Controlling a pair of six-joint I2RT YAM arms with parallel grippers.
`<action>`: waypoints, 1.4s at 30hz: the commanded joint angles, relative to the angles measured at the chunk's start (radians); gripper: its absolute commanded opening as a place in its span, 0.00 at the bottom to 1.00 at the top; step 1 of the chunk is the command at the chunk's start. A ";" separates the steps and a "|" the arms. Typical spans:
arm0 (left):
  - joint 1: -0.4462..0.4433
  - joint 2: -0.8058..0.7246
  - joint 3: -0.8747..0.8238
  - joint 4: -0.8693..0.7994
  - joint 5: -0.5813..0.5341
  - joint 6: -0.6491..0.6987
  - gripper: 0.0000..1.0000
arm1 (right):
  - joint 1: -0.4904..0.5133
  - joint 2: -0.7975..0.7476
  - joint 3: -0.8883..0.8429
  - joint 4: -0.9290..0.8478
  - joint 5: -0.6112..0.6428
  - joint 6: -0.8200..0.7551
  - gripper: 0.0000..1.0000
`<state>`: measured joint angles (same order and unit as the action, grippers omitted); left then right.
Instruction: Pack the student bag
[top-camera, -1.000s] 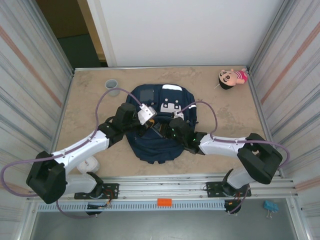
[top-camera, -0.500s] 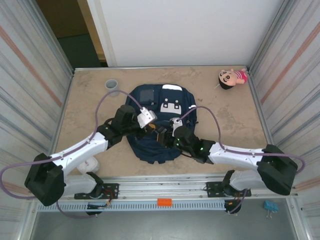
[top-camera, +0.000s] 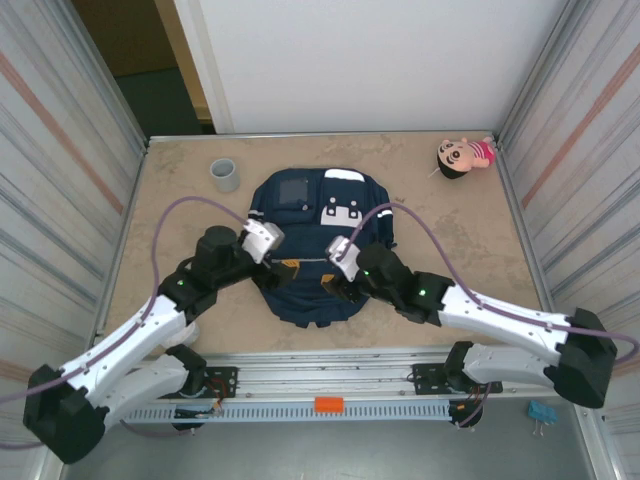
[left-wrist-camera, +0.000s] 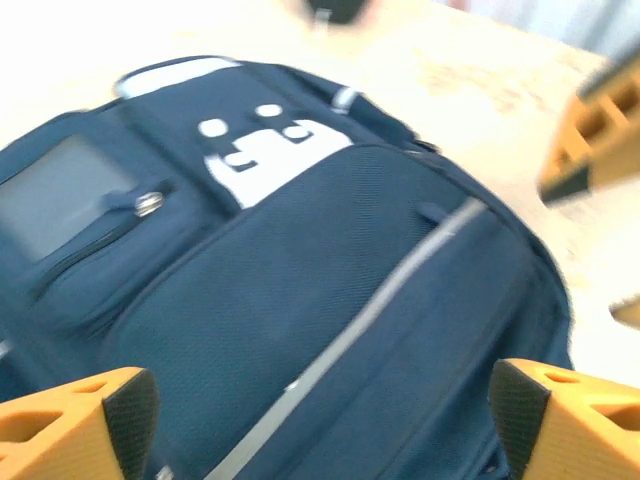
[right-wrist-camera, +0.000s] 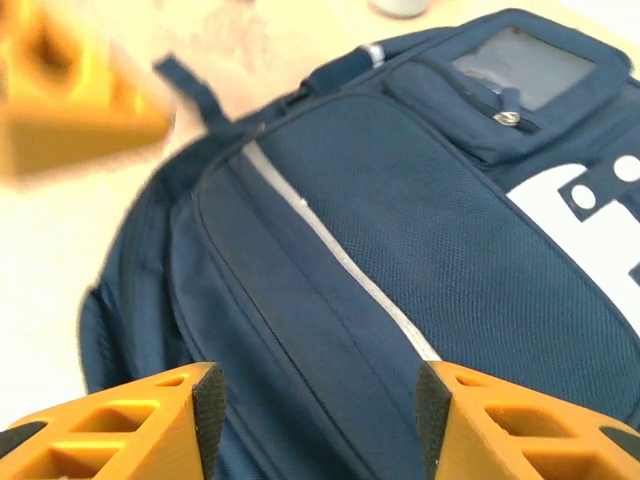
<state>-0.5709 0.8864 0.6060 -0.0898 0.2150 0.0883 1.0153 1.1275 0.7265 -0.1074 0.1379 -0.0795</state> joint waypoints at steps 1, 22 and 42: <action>0.090 -0.055 -0.057 0.003 -0.108 -0.245 0.88 | -0.005 0.117 0.046 0.022 -0.045 -0.252 0.51; 0.328 0.042 -0.098 -0.019 0.009 -0.508 0.86 | 0.072 0.305 0.247 -0.187 -0.166 -0.232 0.68; 0.345 0.084 -0.081 -0.058 0.036 -0.541 0.79 | 0.125 0.277 0.118 -0.069 0.014 -0.491 0.01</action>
<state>-0.2344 0.9600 0.5041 -0.1608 0.2272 -0.4732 1.1645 1.5341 0.8715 -0.1371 0.1162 -0.4580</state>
